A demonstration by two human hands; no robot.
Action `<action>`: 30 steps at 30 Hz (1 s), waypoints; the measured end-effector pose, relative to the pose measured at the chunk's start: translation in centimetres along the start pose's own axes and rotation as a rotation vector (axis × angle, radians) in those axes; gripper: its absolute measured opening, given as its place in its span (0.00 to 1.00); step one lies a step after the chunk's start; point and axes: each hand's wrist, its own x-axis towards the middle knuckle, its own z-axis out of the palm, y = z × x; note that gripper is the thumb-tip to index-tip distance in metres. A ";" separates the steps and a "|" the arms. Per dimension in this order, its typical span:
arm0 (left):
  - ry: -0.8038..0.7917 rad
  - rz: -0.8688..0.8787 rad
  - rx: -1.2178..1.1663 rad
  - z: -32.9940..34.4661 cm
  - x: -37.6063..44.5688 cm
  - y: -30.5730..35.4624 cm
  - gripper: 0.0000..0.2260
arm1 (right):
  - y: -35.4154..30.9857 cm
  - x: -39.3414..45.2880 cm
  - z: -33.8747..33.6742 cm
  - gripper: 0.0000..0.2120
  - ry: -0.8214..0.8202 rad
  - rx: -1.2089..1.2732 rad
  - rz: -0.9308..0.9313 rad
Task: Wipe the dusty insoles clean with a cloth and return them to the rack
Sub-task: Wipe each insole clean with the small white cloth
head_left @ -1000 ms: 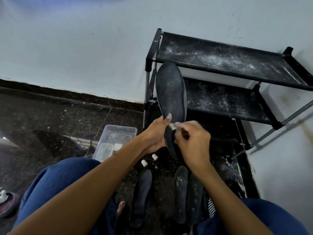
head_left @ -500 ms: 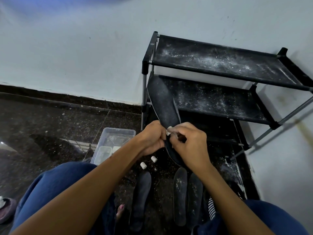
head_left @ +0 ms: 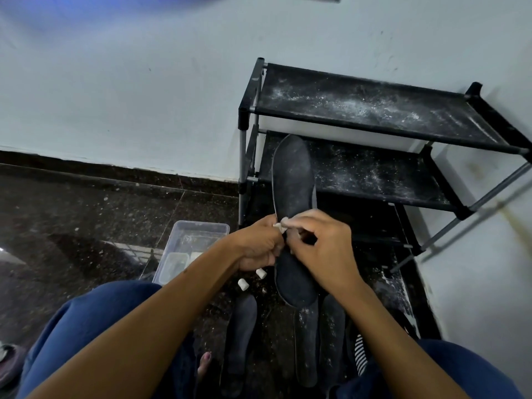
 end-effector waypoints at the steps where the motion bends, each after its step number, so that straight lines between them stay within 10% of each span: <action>1: -0.038 -0.001 0.000 0.0 0.0 0.0 0.21 | 0.2 0.2 -0.3 0.07 0.041 -0.022 0.007; 30: 0.071 0.097 -0.048 0.4 -0.4 0.5 0.23 | 1.0 0.3 -0.2 0.10 -0.033 -0.108 -0.041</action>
